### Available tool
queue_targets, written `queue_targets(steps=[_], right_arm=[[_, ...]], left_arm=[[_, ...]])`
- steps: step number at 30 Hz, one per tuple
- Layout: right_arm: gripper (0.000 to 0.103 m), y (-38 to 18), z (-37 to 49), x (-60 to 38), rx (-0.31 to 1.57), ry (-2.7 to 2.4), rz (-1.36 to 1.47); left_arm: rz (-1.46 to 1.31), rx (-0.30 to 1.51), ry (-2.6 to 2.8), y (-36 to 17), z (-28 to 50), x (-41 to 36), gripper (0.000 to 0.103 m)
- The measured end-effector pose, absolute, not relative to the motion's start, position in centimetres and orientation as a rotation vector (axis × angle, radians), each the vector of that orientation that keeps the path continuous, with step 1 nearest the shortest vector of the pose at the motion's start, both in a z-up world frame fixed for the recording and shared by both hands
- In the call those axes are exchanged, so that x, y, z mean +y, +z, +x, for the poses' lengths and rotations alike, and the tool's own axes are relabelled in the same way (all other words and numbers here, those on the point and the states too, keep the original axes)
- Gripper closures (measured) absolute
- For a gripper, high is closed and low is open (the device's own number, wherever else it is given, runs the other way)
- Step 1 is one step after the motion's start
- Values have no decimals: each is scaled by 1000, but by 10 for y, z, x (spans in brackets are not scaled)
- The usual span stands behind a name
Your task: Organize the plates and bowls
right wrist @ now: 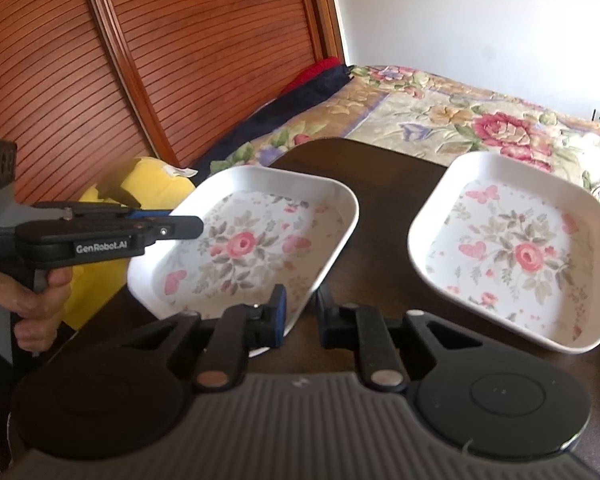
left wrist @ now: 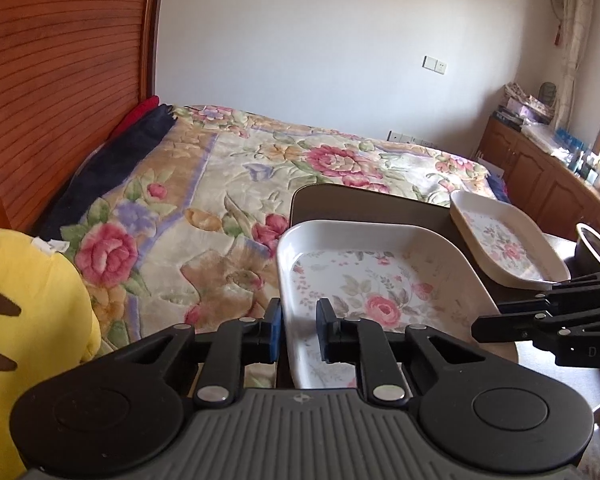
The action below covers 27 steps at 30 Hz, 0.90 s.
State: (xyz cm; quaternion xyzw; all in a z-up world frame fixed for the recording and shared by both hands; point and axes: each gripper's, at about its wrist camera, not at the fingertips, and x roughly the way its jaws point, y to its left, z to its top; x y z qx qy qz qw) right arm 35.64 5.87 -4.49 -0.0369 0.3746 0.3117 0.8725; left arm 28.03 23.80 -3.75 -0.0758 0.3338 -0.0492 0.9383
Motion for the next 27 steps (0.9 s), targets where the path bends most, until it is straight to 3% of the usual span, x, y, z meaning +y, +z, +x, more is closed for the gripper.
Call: queue_targets(steps=[27], right_arm=[[90, -14, 299, -20, 669, 635, 24]], left_arm=[[-85, 627, -131, 13, 204, 165, 85]])
